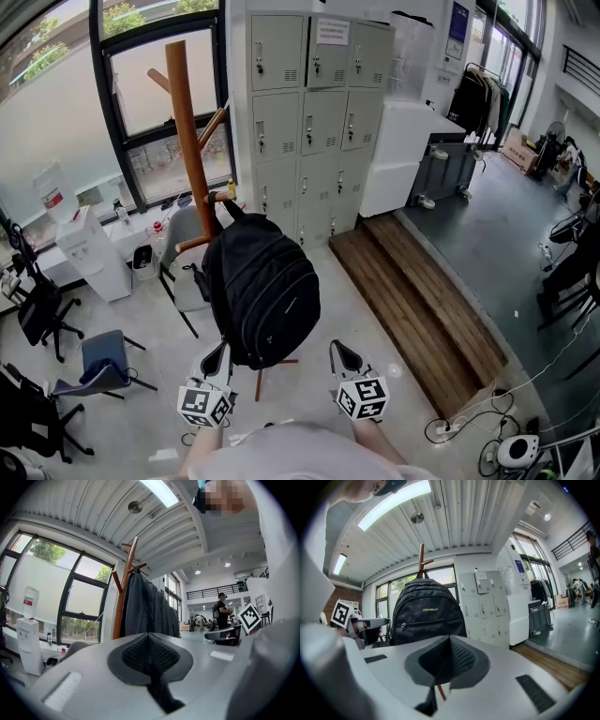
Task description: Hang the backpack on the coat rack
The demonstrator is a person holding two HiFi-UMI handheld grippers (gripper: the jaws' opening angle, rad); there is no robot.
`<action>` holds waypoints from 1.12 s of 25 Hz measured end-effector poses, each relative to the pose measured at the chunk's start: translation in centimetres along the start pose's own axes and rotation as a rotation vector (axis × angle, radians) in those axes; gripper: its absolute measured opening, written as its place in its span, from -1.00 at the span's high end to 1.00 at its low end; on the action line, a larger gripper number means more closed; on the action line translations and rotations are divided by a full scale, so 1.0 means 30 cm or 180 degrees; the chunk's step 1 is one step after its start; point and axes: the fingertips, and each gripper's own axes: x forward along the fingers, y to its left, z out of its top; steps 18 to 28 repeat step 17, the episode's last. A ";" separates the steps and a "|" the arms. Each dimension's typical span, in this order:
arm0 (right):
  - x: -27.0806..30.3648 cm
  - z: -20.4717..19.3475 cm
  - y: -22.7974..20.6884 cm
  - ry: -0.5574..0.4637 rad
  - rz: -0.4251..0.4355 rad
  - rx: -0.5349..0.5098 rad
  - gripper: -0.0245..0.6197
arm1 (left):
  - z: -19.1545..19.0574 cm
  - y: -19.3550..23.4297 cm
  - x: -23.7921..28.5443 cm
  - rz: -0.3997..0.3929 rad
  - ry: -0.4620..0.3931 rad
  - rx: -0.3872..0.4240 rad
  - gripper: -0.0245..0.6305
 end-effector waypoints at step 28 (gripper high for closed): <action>-0.007 0.005 0.006 -0.0017 0.0002 0.0000 0.90 | -0.014 -0.006 0.003 -0.0023 0.0026 -0.0059 0.90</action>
